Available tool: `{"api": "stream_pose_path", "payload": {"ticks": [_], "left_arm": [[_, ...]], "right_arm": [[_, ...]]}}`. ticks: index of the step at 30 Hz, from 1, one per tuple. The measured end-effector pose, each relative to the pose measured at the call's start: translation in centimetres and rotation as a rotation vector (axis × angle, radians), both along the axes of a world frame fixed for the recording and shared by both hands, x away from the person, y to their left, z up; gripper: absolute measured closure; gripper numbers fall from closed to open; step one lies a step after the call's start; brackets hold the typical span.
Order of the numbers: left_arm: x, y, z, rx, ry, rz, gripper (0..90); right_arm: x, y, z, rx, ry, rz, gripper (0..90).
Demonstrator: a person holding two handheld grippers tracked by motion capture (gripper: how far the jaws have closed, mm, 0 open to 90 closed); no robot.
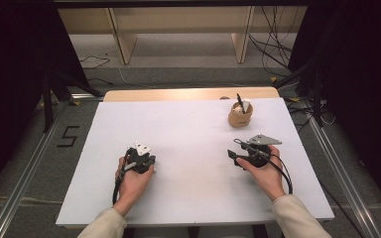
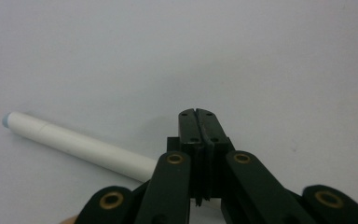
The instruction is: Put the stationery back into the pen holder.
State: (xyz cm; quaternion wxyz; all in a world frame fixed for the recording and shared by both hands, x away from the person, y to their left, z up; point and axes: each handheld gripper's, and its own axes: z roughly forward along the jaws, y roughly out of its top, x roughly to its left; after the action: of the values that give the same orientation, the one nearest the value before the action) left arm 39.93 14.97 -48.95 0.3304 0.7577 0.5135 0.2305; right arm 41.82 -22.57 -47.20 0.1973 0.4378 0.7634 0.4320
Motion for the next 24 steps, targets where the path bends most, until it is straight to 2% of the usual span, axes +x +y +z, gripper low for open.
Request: {"api": "stream_pose_path", "payload": {"ticks": [7, 12, 14, 17, 21, 24], "left_arm": [[0.1, -0.2, -0.1, -0.004, 0.006, -0.019, 89.6], [-0.3, 0.3, 0.6, -0.033, -0.035, -0.023, 88.9], [-0.8, 0.8, 1.0, -0.044, -0.061, -0.038, 82.0], [-1.8, 1.7, 1.4, -0.050, -0.078, -0.051, 77.7], [-3.2, 2.7, 1.7, -0.072, -0.091, -0.071, 67.2], [-4.5, 3.3, 1.7, -0.076, -0.080, -0.093, 58.5]], "right_arm": [[0.0, 0.1, -0.1, -0.002, 0.004, 0.006, 36.5], [-0.1, 0.5, -0.1, 0.008, -0.010, 0.037, 37.4], [-0.3, 1.2, -0.1, 0.010, -0.019, 0.069, 37.7], [-0.7, 2.5, -0.3, 0.005, -0.020, 0.128, 38.8], [-1.0, 4.8, -0.6, 0.000, -0.023, 0.199, 39.9], [-1.1, 6.6, -0.8, -0.011, -0.019, 0.247, 40.1]]}}
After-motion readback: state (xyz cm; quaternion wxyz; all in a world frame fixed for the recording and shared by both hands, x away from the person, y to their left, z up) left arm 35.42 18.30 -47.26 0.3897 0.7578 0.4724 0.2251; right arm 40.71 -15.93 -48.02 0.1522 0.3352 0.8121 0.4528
